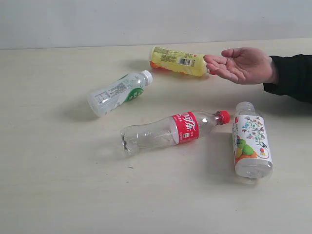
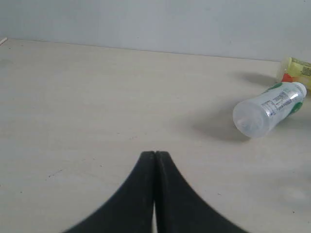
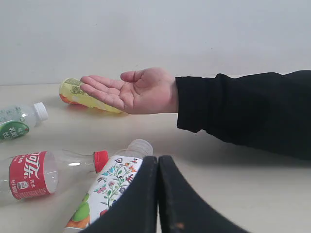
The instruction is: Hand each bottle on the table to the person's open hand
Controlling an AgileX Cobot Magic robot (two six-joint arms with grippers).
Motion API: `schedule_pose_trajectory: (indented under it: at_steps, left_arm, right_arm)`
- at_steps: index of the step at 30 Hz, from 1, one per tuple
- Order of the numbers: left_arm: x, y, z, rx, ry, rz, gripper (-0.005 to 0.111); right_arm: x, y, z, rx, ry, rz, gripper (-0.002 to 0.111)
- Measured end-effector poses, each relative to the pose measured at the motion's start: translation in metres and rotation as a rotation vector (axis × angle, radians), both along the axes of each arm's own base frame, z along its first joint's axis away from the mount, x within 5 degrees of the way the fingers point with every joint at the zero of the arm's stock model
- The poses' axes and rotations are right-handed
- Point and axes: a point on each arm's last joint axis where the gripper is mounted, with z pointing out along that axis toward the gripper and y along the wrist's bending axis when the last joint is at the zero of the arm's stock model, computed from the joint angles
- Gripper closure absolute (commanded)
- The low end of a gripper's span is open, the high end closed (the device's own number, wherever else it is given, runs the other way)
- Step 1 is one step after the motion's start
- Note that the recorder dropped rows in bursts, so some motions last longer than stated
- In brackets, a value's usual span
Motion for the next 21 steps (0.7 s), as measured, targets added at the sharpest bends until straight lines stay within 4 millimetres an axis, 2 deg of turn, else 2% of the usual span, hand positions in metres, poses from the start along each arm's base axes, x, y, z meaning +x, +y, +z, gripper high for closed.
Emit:
schedule_pose_trajectory:
  at_steps: [9, 12, 16, 17, 21]
  left_arm:
    - [0.0, 0.0, 0.0, 0.0, 0.0, 0.0, 0.107]
    - [0.0, 0.001, 0.001, 0.061, -0.011, -0.009, 0.107]
    - [0.004, -0.001, 0.021, -0.126, -0.238, 0.007, 0.107]
    - [0.004, 0.0, 0.03, -0.251, -0.333, 0.023, 0.107]
    - [0.001, 0.004, 0.046, -0.64, -0.504, 0.055, 0.107]
  right_arm:
    - [0.0, 0.0, 0.0, 0.0, 0.0, 0.0, 0.108]
    - [0.0, 0.0, 0.0, 0.0, 0.0, 0.0, 0.108]
    - [0.0, 0.0, 0.0, 0.0, 0.0, 0.0, 0.108]
    - [0.0, 0.0, 0.0, 0.0, 0.0, 0.0, 0.108]
    - [0.0, 0.0, 0.0, 0.0, 0.0, 0.0, 0.108]
